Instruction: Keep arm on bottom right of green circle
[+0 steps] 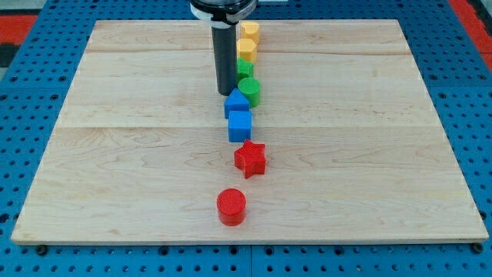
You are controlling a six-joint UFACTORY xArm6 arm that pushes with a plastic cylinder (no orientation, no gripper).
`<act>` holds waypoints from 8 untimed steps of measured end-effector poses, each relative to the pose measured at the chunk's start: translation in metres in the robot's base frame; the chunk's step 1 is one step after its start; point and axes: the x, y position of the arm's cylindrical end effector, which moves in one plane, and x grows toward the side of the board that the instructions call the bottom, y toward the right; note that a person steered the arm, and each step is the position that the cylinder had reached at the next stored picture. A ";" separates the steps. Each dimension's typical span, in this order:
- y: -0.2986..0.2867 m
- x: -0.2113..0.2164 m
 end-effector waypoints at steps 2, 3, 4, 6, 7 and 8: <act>0.000 0.000; 0.000 0.000; 0.000 0.009; -0.011 0.015; -0.011 0.023; -0.011 0.033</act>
